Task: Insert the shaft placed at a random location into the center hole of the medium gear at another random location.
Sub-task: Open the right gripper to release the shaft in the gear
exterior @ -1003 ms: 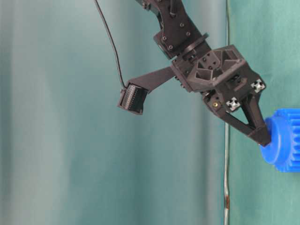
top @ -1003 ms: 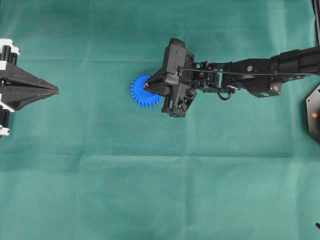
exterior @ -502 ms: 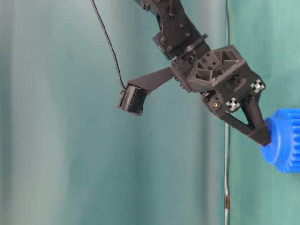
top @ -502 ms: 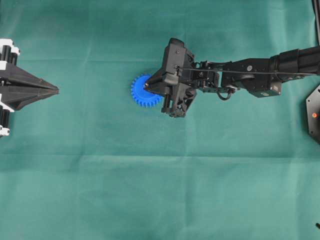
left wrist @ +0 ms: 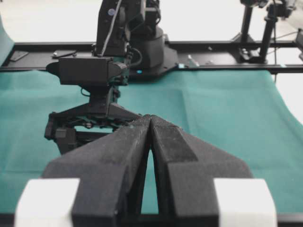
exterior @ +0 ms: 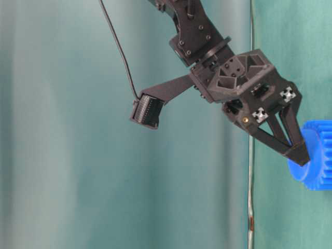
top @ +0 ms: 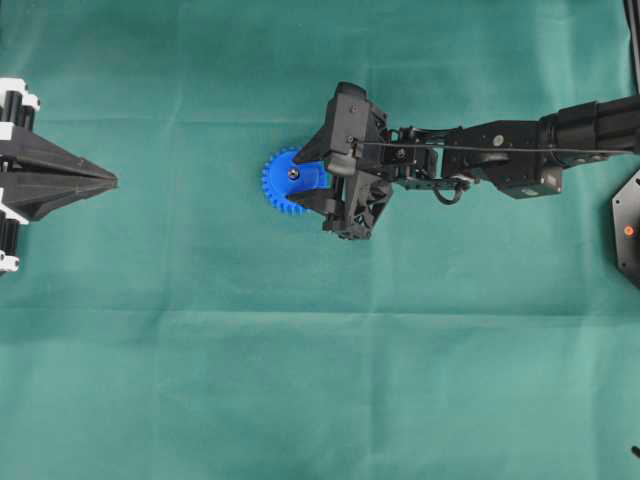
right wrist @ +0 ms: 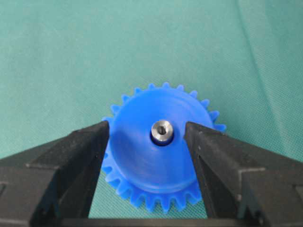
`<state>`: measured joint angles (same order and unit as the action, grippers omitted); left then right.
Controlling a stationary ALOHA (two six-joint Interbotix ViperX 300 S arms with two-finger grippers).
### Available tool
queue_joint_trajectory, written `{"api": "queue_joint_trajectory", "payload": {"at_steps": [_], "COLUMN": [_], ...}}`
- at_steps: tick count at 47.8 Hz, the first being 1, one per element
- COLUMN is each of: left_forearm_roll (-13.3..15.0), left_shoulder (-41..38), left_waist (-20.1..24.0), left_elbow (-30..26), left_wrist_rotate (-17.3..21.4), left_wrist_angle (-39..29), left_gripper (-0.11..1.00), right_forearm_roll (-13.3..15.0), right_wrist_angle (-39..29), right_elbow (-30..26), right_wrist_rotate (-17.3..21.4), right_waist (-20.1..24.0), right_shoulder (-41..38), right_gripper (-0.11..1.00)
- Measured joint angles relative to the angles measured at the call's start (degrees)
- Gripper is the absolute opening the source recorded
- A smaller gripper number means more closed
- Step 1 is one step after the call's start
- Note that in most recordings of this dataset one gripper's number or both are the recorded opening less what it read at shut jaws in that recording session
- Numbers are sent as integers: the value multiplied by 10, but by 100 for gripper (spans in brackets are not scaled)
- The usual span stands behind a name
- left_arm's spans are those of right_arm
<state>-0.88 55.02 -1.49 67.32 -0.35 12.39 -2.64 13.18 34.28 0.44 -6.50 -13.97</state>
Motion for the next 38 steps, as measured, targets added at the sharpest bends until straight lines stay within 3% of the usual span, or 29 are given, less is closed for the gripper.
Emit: {"api": "queue_joint_trajectory", "payload": {"at_steps": [23, 38], "left_forearm_roll": [0, 0], "left_shoulder": [0, 0], "left_waist": [0, 0], "left_elbow": [0, 0], "left_wrist_rotate": [0, 0], "left_wrist_angle": [0, 0], "left_gripper": [3, 3], "right_forearm_roll": [0, 4], "right_wrist_angle": [-2, -35], "right_elbow": [1, 4], "right_wrist_rotate": [0, -1], "right_waist": [0, -2], "right_shoulder": [4, 83], "right_gripper": [79, 79]}}
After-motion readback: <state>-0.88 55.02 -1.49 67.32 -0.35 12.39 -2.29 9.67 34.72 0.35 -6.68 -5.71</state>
